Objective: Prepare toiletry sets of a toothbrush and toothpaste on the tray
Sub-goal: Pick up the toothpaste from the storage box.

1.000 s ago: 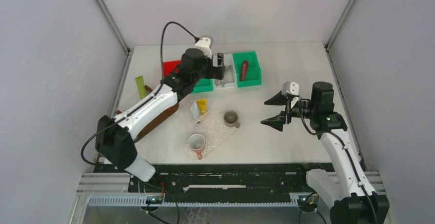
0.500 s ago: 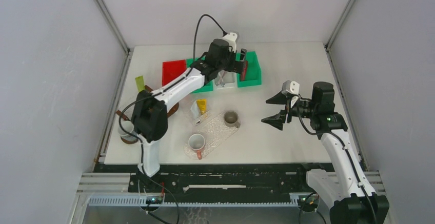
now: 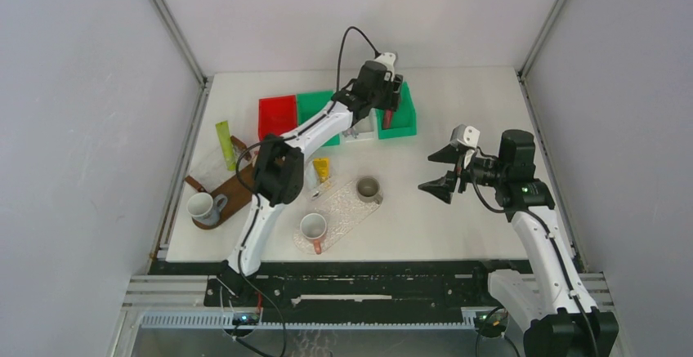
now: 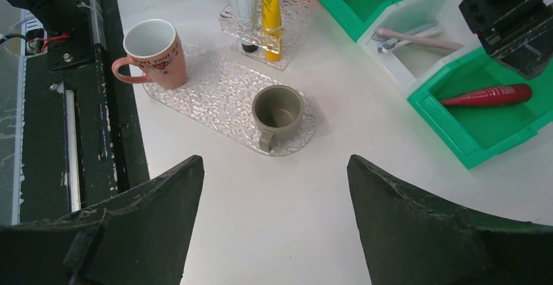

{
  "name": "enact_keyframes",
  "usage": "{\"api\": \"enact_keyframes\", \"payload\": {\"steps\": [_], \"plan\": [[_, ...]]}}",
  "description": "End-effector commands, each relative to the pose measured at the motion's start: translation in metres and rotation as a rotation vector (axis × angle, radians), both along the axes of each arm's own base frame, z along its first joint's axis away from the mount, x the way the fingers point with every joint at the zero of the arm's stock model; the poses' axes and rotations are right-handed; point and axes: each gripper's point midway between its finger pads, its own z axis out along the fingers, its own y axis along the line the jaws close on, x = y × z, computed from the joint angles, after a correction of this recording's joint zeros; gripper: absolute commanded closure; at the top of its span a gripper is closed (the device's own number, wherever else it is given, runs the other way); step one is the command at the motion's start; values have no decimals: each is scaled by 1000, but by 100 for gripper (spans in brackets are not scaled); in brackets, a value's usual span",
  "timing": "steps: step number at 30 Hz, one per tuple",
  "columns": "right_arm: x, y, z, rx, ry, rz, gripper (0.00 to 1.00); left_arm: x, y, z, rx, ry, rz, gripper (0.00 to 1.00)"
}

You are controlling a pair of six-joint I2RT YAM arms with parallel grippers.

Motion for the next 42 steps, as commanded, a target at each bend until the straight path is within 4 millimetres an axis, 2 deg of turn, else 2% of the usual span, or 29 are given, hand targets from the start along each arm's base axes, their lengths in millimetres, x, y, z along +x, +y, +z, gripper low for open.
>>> {"api": "enact_keyframes", "payload": {"steps": [1,3,8,15,19,23,27,30,36,42], "plan": [[6,-2,8,0,-29,-20,11,6,-18,13,-84,4,-1,41],[6,-2,8,-1,-29,-22,11,8,-21,3,-93,31,12,46],[7,-3,8,-3,-31,-27,11,7,-20,-25,-112,129,73,48],[7,-3,10,-4,-34,-30,11,9,-6,-48,-159,264,177,50],[6,-3,10,-3,-34,-30,11,2,-1,-70,-164,351,191,47],[7,-4,10,-6,-36,-34,11,-2,-2,-77,-142,364,167,39],[7,-4,10,-7,-38,-35,11,-3,6,-71,-61,309,165,13],[7,-4,11,-7,-39,-37,11,-5,10,-65,-23,276,152,0],[7,-4,11,-7,-41,-39,11,-11,7,-47,-38,232,86,0],[7,-4,10,-8,-38,-40,11,-7,7,-11,-62,144,56,0]]}}
